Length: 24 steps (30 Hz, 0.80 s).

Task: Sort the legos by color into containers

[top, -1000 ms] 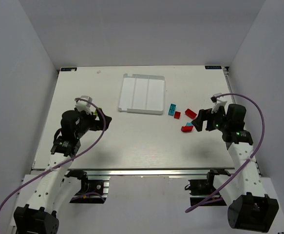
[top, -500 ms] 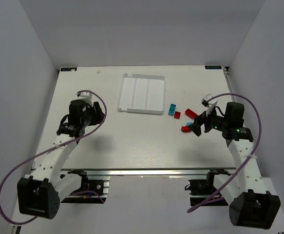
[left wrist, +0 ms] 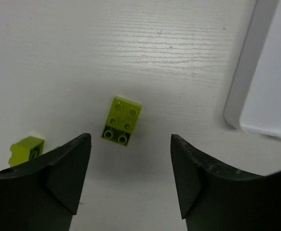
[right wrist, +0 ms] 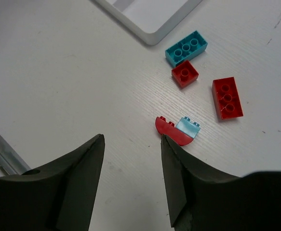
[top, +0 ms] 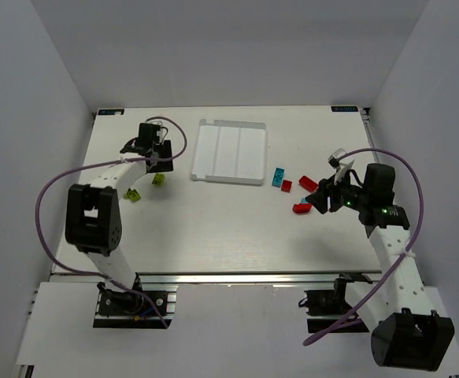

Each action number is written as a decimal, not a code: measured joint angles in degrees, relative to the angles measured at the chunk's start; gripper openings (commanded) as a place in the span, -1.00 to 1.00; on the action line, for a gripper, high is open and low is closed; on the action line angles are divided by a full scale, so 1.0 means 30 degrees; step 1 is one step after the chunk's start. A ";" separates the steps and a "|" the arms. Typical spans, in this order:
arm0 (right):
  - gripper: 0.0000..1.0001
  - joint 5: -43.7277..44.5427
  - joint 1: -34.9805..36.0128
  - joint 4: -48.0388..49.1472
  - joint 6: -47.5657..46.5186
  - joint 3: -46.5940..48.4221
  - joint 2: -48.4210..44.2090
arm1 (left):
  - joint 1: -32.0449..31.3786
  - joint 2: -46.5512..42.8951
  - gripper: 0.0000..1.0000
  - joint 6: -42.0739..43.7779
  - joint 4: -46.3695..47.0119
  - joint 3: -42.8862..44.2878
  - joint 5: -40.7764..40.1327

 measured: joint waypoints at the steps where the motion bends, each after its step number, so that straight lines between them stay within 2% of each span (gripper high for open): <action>1: 0.16 0.0051 0.0000 0.0022 0.0015 -0.0015 -0.0423 | 0.0000 0.0780 0.46 0.0124 0.0000 0.0517 -0.0109; 7: 0.18 0.0168 -0.0007 0.0131 0.0029 -0.0022 -0.1355 | 0.0000 0.4182 0.40 0.0765 -0.0729 0.2783 -0.0423; 15: 0.19 0.0372 -0.0007 0.0109 0.0029 -0.0109 -0.1202 | 0.0000 0.5217 0.47 0.0794 -0.1202 0.2885 -0.0393; 18: 0.19 0.0401 -0.0007 0.0117 0.0029 -0.0109 -0.1158 | 0.0000 0.5399 0.25 0.0787 -0.1144 0.2681 -0.0306; 19: 0.19 0.0408 -0.0007 0.0109 0.0029 -0.0109 -0.1115 | 0.0000 0.5406 0.01 0.0772 -0.1137 0.2528 -0.0255; 24: 0.19 0.0423 -0.0007 0.0117 0.0036 -0.0124 -0.0947 | 0.0000 0.5384 -0.36 0.0780 -0.0889 0.2302 -0.0029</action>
